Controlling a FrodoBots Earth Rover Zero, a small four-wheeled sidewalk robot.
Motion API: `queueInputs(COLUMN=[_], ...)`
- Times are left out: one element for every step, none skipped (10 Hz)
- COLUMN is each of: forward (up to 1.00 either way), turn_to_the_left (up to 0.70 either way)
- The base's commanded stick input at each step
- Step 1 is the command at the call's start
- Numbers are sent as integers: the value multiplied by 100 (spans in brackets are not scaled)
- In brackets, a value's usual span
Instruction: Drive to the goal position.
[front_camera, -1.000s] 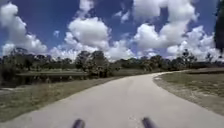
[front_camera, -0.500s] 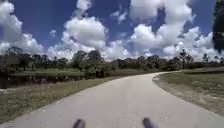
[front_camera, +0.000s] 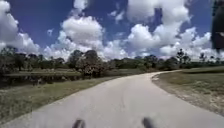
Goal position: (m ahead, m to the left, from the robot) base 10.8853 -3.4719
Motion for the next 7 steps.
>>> queueInputs(forward=[70, 70, 70, 70, 70, 70, 70], turn_to_the_left=[0, 0, 0, 0, 0, 0, 0])
